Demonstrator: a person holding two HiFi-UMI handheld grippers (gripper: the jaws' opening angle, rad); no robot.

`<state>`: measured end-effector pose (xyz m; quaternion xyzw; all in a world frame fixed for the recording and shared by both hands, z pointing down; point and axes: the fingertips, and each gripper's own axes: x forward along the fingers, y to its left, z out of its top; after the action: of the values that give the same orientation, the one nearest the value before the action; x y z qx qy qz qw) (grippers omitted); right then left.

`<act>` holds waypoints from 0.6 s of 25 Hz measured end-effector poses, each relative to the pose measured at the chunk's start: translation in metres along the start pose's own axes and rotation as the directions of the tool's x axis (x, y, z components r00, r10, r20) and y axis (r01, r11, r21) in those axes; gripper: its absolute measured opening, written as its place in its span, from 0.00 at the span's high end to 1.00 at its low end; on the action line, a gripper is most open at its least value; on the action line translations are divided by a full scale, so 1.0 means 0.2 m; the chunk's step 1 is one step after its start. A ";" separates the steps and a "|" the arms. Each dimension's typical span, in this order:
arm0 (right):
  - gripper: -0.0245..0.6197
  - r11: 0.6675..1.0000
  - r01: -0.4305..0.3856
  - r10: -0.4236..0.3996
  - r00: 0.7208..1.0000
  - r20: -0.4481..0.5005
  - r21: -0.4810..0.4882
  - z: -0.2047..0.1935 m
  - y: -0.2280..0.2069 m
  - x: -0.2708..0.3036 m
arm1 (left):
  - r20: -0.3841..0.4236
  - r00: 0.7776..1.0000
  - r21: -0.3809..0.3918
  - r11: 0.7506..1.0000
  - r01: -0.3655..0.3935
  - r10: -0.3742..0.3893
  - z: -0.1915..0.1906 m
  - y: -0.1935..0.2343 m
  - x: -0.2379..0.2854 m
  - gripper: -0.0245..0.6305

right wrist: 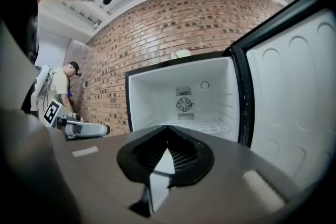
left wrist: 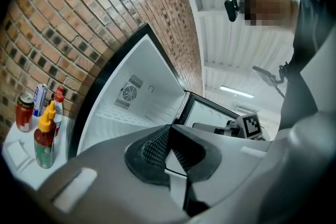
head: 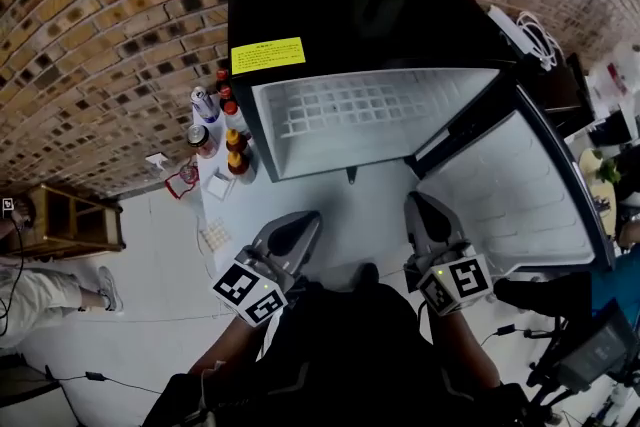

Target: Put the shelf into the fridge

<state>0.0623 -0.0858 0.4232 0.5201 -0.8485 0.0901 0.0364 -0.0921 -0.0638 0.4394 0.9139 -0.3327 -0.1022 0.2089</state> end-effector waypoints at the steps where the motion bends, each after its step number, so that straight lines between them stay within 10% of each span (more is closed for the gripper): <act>1: 0.95 1.000 -0.002 0.002 1.000 0.005 0.009 0.01 -0.03 0.00 | 0.004 1.000 0.009 1.000 -0.016 0.016 0.02 0.00 0.01 0.97; 15: 0.95 0.980 -0.185 0.181 0.982 0.050 0.077 0.24 -0.30 -0.15 | 0.007 0.963 0.191 0.945 -0.267 0.270 0.14 -0.23 0.14 0.97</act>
<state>0.1300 -0.0957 0.3785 0.4428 -0.8890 0.1163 -0.0111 -0.0544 -0.0598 0.3928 0.8768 -0.4602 -0.0318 0.1360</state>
